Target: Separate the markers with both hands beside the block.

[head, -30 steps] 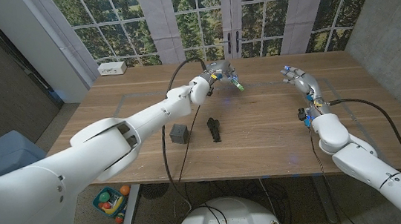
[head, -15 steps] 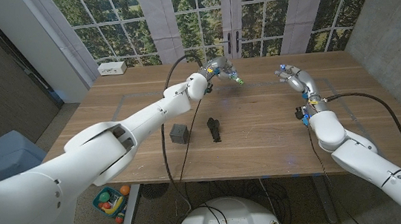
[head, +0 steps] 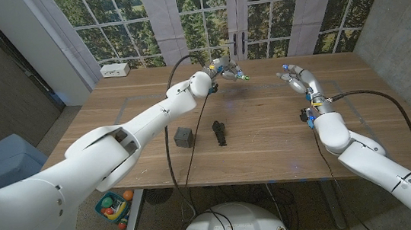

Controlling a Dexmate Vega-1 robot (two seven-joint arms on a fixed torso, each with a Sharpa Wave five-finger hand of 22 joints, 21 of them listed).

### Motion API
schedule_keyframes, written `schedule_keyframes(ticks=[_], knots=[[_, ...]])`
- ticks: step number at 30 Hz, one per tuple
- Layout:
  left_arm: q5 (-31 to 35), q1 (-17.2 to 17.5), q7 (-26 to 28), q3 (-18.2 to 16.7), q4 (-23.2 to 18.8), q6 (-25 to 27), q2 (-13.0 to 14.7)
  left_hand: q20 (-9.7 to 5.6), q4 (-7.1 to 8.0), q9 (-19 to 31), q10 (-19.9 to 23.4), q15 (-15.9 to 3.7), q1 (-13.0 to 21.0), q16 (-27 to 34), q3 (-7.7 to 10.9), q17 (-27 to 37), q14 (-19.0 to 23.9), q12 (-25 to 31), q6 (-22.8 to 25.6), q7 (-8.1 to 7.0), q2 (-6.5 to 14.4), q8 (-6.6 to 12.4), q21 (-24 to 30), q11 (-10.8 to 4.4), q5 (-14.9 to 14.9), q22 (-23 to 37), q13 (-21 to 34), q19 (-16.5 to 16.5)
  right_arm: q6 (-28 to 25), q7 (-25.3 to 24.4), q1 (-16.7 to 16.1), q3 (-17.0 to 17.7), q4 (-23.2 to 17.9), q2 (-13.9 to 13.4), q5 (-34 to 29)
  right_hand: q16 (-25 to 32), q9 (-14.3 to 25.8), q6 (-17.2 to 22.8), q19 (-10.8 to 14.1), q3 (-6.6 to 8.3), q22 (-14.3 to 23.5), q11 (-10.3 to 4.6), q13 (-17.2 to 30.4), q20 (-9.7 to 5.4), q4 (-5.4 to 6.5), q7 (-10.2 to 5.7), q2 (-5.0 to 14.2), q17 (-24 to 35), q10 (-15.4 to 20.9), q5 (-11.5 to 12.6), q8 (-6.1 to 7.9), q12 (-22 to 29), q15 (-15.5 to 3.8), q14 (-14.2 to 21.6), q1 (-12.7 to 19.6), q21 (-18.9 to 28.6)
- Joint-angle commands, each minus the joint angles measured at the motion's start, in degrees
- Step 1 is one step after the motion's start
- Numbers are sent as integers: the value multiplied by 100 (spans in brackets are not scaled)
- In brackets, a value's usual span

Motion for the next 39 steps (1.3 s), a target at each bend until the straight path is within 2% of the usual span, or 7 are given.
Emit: schedule_keyframes(ticks=[1, 6, 17, 19, 28, 33, 39], knots=[[-459, -6, -547, -126, -397, 546, 45, -201, 73, 25, 1262, -726, -33, 23, 14, 23, 52, 365, 338, 367, 17, 26, 1, 197, 58, 34, 2087, 31, -453, -212, 31, -206, -291, -58, -624, 80, 15, 51, 62, -82, 30, -3, 21, 28, 11, -23, -105, 59, 81, -42, 39, 39, -256, 91, 0, 60], [-573, -39, -822, -103, -610, 747, 131, -198, 72, -13, 1241, -726, -32, 17, 7, 44, 42, 362, 350, 389, 11, 12, -1, 201, 121, 36, 2149, 33, -573, -307, 61, -282, -349, -27, -831, 142, 17, 102, 76, -163, 44, -44, 43, 38, 28, -92, -164, 120, 148, -104, 51, 66, -329, 138, 6, 89], [-594, 34, -1014, -51, -1228, 1191, 350, -173, 71, -3, 1235, -725, -31, 8, 0, 68, 32, 365, 341, 397, 8, 18, -9, 198, 192, 37, 2223, 22, -646, -277, 132, -446, -430, -90, -1175, 195, 19, 147, 43, -161, 53, -99, 69, 38, -31, -157, -152, 197, 189, -125, 63, 81, -380, 118, 234, 107], [-632, 41, -1045, -61, -1279, 1288, 353, -172, 71, -8, 1236, -725, -30, 7, -1, 73, 31, 366, 349, 397, 8, 19, -9, 197, 208, 38, 2239, 22, -637, -263, 138, -470, -444, -107, -1227, 223, 20, 191, 61, -160, 55, -101, 78, 21, -52, -242, -160, 223, 202, -129, 77, 86, -387, 135, 335, 125], [-632, 9, -1049, 14, -1422, 1707, 325, -168, 70, -5, 1227, -726, -28, 7, -6, 94, 41, 367, 341, 416, 5, 19, -9, 208, 268, 38, 2299, 29, -602, -412, 194, -612, -424, -85, -1637, 398, 22, 376, 179, -177, 69, -140, 133, -34, -73, -390, -199, 353, 377, -135, 131, 164, -562, 298, 747, 228], [-627, -31, -1047, 74, -1468, 1937, 285, -158, 67, 7, 1241, -725, -25, 9, -10, 107, 53, 359, 342, 425, 1, 28, -10, 209, 304, 38, 2311, 33, -586, -536, 236, -708, -380, -57, -1911, 529, 26, 530, 244, -220, 85, -224, 182, -107, -52, -510, -213, 461, 405, -142, 174, 189, -661, 395, 945, 300], [-718, -90, -1127, 100, -1479, 2109, 247, -155, 65, 19, 1254, -725, -22, 18, -15, 128, 83, 346, 343, 446, -2, 36, -10, 222, 354, 38, 2326, 40, -635, -674, 296, -818, -327, -4, -2230, 838, 34, 863, 402, -321, 139, -424, 287, -274, -42, -666, -238, 731, 604, -145, 265, 302, -890, 610, 1333, 486]])
